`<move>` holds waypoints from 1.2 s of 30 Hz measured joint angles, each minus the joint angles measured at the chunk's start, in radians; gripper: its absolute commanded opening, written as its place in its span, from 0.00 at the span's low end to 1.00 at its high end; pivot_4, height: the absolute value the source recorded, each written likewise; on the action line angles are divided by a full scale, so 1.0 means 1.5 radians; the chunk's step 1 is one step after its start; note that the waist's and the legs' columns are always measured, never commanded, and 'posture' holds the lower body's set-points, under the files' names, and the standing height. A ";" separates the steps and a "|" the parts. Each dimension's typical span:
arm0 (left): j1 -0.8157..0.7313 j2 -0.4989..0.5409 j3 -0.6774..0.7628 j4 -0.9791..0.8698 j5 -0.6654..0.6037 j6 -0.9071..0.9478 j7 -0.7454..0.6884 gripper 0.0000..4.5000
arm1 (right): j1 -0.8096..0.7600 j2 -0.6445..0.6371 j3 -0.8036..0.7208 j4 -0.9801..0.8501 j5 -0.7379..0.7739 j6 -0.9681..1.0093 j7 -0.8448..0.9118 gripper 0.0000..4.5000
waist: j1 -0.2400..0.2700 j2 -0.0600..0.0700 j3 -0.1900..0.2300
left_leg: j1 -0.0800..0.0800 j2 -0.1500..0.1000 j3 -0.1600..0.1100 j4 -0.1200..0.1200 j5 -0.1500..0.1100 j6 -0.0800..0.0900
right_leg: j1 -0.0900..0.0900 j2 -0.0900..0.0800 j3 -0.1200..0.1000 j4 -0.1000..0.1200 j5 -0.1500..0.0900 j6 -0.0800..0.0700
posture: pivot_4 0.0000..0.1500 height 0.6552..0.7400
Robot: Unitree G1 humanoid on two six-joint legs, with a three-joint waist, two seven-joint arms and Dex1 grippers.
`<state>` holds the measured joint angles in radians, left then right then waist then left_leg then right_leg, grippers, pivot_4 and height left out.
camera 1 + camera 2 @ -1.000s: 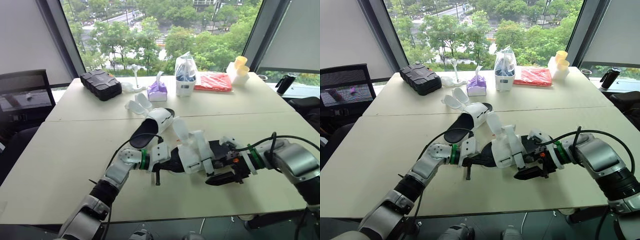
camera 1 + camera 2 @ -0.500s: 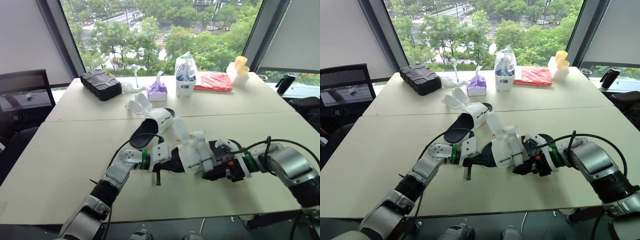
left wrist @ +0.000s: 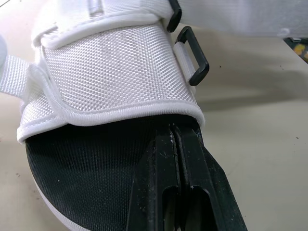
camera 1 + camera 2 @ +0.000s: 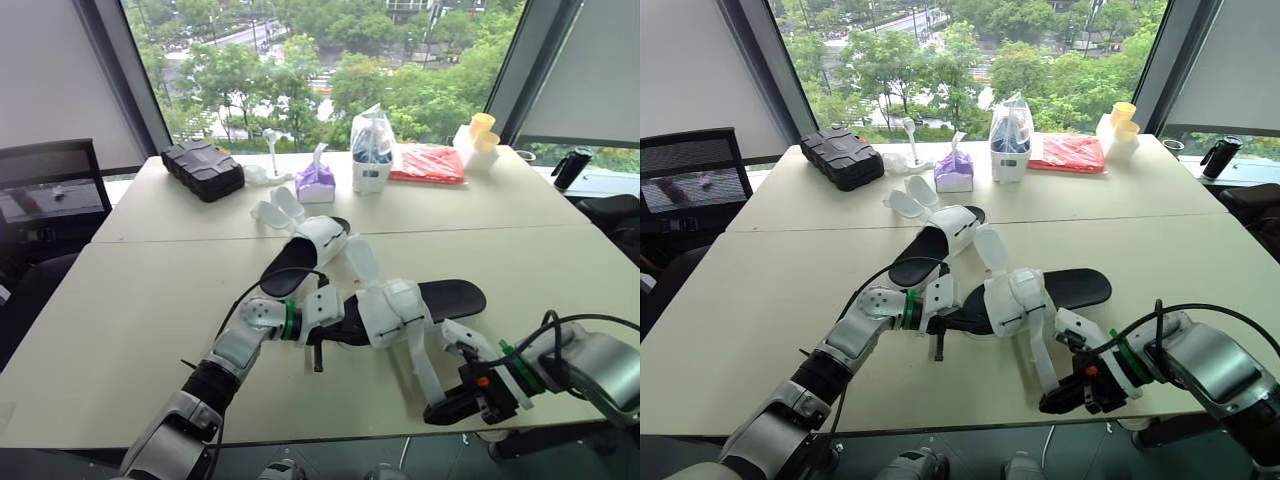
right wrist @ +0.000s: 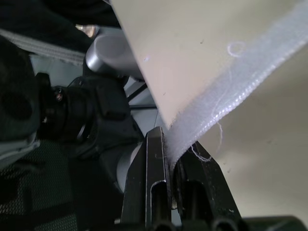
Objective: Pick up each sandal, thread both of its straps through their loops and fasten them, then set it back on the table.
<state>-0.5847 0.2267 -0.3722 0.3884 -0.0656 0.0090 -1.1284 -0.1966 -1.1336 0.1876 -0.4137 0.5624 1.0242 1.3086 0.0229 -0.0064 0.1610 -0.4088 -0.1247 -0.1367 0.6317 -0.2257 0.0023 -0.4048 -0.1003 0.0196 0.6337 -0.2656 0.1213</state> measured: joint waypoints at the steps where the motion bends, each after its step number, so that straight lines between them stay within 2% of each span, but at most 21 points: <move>1: 0.000 -0.001 0.000 0.000 0.000 0.000 0.000 0.00 | 0.009 -0.007 -0.005 -0.006 0.002 -0.003 0.000 0.01 | 0.001 0.000 0.000 | 0.000 0.000 0.000 0.000 0.000 0.000 | 0.000 0.000 0.000 0.000 0.000 0.000 | 1.00 1.00; 9: 0.000 -0.002 -0.002 0.000 0.000 0.001 0.000 0.00 | 0.010 -0.045 -0.064 -0.023 0.035 -0.018 0.011 0.01 | 0.009 0.000 0.000 | 0.000 0.001 0.000 0.000 0.000 0.000 | 0.000 0.001 0.000 0.000 0.000 0.000 | 1.00 1.00; 16: -0.001 -0.003 -0.003 0.001 0.000 0.001 0.000 0.00 | -0.121 -0.060 -0.112 -0.019 0.101 0.009 0.021 0.01 | 0.010 0.000 0.000 | 0.000 0.001 0.000 0.000 0.000 0.000 | 0.000 0.001 0.000 0.000 0.000 0.000 | 1.00 1.00; 21: -0.002 -0.004 -0.004 0.001 0.000 0.001 -0.001 0.00 | -0.210 -0.005 -0.061 0.036 0.096 0.025 0.002 0.01 | 0.010 0.000 0.000 | 0.000 0.001 0.000 0.000 0.000 0.000 | 0.000 0.001 0.000 0.000 0.000 0.000 | 1.00 1.00; 28: -0.003 -0.006 -0.004 0.001 0.002 0.002 -0.001 0.00 | -0.290 0.085 0.046 0.183 0.019 0.005 -0.014 0.01 | 0.010 0.000 0.000 | 0.000 0.001 0.000 0.000 0.000 0.000 | -0.001 0.001 0.001 0.000 0.000 0.000 | 1.00 1.00; 31: -0.003 -0.006 -0.004 0.000 0.003 0.002 -0.001 0.00 | -0.309 0.100 0.067 0.228 -0.004 -0.007 -0.007 0.21 | 0.010 0.000 0.000 | 0.000 0.001 0.000 0.000 0.000 0.000 | -0.001 0.001 0.001 0.000 0.000 0.000 | 1.00 1.00; 36: -0.002 -0.001 -0.002 -0.001 0.004 0.003 0.002 0.00 | -0.355 0.152 0.073 0.310 -0.019 -0.017 0.001 0.77 | 0.006 0.000 0.000 | 0.000 0.001 0.001 0.000 0.000 0.000 | 0.000 0.001 0.001 0.000 0.001 -0.001 | 1.00 1.00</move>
<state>-0.5874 0.2249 -0.3755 0.3863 -0.0595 0.0133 -1.1255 -0.7289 -0.9055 0.2978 0.0511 0.5333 0.9980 1.3102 0.0322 -0.0066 0.1611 -0.4081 -0.1236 -0.1358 0.6320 -0.2257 0.0021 -0.4053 -0.0983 0.0215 0.6333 -0.2645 0.1199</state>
